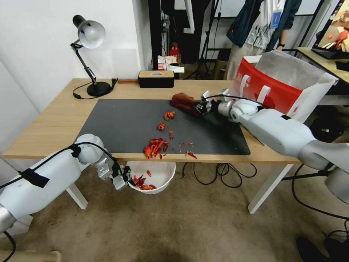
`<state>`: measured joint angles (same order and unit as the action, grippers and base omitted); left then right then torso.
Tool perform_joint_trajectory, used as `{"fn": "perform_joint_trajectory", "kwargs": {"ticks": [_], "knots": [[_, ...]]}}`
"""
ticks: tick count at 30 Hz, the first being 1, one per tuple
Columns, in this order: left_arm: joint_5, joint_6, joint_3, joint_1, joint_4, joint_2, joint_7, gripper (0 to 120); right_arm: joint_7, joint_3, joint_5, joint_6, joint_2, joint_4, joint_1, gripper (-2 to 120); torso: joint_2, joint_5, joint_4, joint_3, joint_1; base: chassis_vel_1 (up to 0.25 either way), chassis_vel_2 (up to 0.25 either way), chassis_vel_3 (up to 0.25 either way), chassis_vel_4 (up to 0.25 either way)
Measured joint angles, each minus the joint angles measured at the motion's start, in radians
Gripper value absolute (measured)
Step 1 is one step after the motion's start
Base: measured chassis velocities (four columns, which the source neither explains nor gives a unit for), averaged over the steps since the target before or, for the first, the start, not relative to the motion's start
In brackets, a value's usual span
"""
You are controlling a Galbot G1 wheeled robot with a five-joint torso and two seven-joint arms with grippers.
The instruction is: Sweep shrimp from table into container with towel, then put container into takeout bag.
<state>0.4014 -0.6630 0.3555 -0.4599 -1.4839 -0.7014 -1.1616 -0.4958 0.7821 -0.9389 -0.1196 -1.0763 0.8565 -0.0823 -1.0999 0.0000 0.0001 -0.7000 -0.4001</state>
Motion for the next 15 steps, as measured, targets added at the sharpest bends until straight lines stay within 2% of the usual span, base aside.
{"fn": "perform_joint_trajectory", "kwargs": {"ticks": [5,9,12,15], "knots": [[-0.001,0.014,-0.01,-0.036,-0.057,0.015,0.0,0,-0.091,0.024,-0.001,0.017,-0.018,-0.04,-0.02,5,0.0,0.0,0.0,0.0,0.0,0.0,0.0,0.0,0.0],[0.004,0.02,-0.018,-0.049,-0.072,0.015,0.0,0,-0.142,0.043,-0.003,0.026,-0.01,-0.04,-0.029,5,0.0,0.0,0.0,0.0,0.0,0.0,0.0,0.0,0.0],[0.014,0.024,-0.03,-0.063,-0.085,0.015,0.002,0,-0.209,0.077,-0.012,0.037,0.026,-0.001,-0.038,5,0.0,0.0001,-0.0002,0.0,0.0,0.0,0.0,0.0,0.0],[0.018,0.025,-0.032,-0.066,-0.088,0.015,0.003,0,-0.228,0.091,-0.01,0.04,0.042,0.012,-0.04,5,0.0,0.0001,-0.0002,0.0,0.0,0.0,0.0,0.0,0.0]]}}
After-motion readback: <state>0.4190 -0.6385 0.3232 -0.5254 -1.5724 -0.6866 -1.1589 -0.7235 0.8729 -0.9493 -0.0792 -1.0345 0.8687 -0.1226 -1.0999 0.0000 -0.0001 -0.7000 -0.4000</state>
